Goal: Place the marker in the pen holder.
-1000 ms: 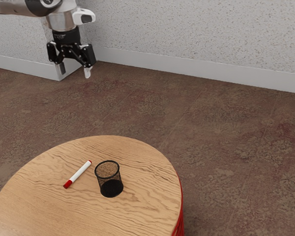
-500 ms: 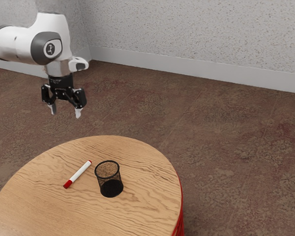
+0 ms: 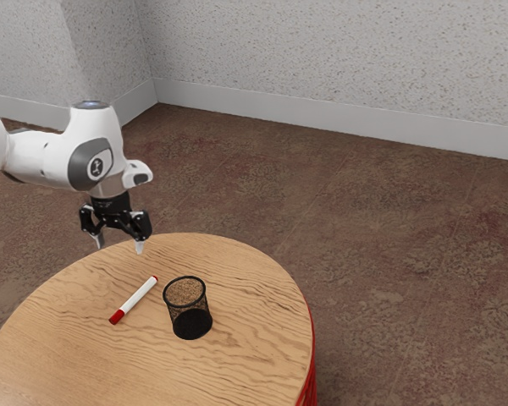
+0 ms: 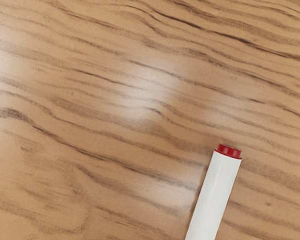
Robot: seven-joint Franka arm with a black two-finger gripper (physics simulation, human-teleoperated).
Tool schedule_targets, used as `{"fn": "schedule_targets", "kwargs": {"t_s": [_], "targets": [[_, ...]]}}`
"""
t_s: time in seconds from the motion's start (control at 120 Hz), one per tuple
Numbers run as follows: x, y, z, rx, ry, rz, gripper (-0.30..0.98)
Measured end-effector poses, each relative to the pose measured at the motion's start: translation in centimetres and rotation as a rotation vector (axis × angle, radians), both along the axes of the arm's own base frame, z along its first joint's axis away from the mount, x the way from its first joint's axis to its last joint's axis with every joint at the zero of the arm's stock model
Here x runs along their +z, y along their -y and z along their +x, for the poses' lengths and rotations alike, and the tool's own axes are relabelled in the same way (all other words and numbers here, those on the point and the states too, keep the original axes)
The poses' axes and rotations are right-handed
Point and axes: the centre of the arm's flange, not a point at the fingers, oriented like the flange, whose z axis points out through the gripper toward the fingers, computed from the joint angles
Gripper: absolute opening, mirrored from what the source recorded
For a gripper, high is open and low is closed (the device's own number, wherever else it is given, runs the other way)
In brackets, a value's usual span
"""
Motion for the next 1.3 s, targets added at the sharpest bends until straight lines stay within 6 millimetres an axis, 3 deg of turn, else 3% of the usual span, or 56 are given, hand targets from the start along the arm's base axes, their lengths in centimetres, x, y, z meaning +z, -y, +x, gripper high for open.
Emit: {"fn": "schedule_targets", "kwargs": {"t_s": [0.125, 0.483, 0.633, 1.033, 1.117, 1.3], "targets": [[-2.5, 0.3, -1.0, -0.052, 0.023, 0.000, 0.69], [-6.9, 1.2, -1.8, -0.278, 0.058, 0.003, 0.69], [-7.5, 2.1, -1.4, -0.344, 0.070, -0.001, 0.69], [-9.7, 2.2, -1.2, -0.397, 0.063, -0.018, 0.68], [-10.2, 2.3, -1.2, -0.404, 0.058, -0.022, 0.64], [-10.4, 2.3, -1.1, -0.421, 0.058, -0.023, 0.38]]}}
